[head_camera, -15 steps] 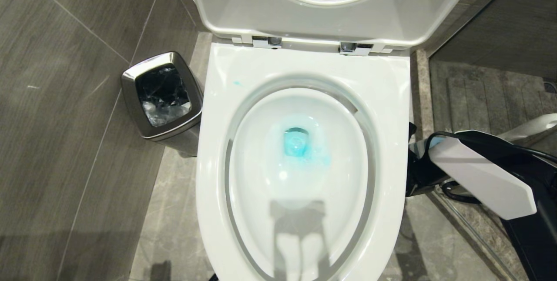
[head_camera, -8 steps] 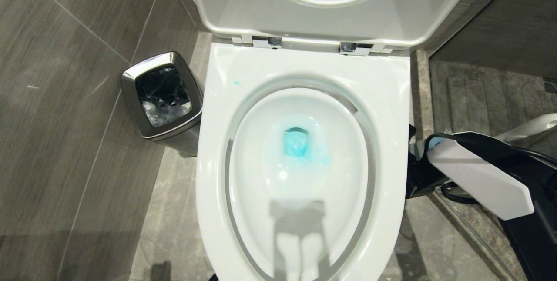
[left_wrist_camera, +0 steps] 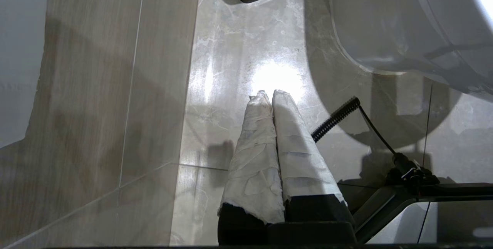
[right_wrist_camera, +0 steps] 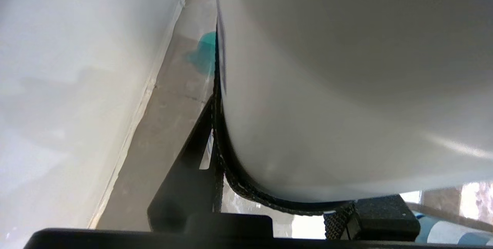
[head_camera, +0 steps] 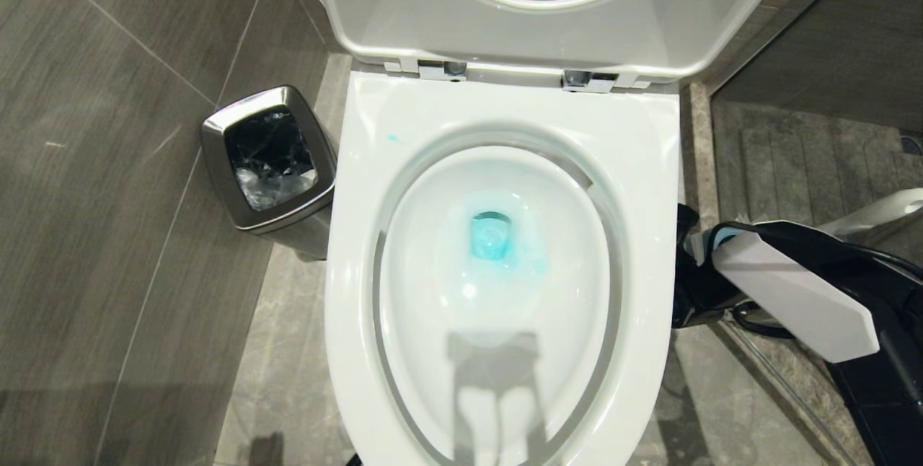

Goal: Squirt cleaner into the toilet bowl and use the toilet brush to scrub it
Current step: Place the cleaning agent on the floor

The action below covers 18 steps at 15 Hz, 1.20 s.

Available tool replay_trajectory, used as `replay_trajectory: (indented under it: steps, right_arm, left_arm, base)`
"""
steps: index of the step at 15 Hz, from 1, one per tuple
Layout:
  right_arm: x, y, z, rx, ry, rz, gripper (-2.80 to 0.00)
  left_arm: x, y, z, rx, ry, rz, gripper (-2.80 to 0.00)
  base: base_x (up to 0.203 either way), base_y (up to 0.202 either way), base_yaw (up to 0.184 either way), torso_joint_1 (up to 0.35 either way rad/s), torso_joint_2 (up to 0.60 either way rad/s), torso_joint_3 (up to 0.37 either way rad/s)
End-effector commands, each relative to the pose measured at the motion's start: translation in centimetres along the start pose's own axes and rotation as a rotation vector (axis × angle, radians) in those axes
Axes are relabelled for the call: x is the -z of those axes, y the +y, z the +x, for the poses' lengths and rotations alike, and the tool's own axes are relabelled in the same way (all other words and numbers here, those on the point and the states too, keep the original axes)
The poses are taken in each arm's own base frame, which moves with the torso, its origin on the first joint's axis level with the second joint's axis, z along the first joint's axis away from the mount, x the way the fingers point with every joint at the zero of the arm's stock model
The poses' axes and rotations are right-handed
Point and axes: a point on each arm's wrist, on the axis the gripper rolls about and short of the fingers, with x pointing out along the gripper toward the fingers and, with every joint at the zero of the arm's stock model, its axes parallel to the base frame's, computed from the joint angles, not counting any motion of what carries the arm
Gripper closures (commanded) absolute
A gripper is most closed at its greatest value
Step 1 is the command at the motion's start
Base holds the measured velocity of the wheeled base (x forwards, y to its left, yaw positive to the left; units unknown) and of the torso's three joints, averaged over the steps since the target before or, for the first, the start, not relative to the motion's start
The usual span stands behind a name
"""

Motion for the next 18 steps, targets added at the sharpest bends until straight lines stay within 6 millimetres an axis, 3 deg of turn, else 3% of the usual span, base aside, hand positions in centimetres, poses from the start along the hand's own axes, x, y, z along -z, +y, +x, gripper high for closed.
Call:
replay_trajectory:
  steps: [1,18]
  right_arm:
    - [0.6,-0.3,0.3,0.000,0.001,-0.005,0.00]
    - [-0.5,-1.3,0.6,0.012,-0.061,-0.031,0.00]
  left_arm:
    - [0.0,0.0,0.0,-0.001,0.000,0.000,0.00]
    - [0.0,0.0,0.0,-0.001,0.000,0.000,0.00]
  base:
    - [0.000,0.000,0.000,0.000,0.00,0.000]
    - [0.000,0.000,0.000,0.000,0.00,0.000]
